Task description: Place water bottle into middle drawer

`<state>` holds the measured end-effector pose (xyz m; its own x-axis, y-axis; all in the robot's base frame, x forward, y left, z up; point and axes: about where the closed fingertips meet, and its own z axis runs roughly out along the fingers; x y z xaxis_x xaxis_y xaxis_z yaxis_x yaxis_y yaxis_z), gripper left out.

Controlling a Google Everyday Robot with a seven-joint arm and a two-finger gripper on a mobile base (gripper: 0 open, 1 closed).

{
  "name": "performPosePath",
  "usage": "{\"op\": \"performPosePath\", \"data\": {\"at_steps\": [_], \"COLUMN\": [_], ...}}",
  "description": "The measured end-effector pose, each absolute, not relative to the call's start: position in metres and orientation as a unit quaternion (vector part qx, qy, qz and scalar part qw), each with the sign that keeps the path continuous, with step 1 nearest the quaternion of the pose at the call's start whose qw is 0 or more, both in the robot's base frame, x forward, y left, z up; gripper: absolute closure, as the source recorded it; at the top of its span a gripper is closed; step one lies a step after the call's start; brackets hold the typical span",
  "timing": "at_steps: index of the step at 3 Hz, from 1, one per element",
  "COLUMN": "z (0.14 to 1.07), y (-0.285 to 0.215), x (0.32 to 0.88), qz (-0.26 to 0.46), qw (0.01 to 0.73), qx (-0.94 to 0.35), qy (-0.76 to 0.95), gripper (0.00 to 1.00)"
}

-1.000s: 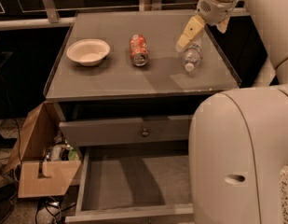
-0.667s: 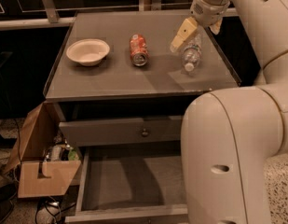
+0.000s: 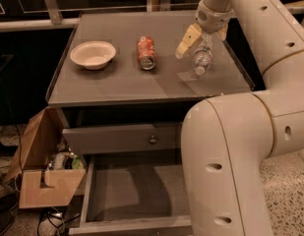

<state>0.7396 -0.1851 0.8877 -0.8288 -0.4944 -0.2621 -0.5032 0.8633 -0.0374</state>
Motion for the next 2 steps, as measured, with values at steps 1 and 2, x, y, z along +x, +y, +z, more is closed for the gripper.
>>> {"op": "performPosePath", "data": {"at_steps": [1,2], "z": [0.8805,0.8750], "y": [-0.1850,-0.1877], "x": [0.7478,0.7525], "qz": [0.012,0.009], "qw": [0.132,0.132], "qx": [-0.253,-0.247], "qy": [0.958,0.960], "gripper": [0.00,0.00]}}
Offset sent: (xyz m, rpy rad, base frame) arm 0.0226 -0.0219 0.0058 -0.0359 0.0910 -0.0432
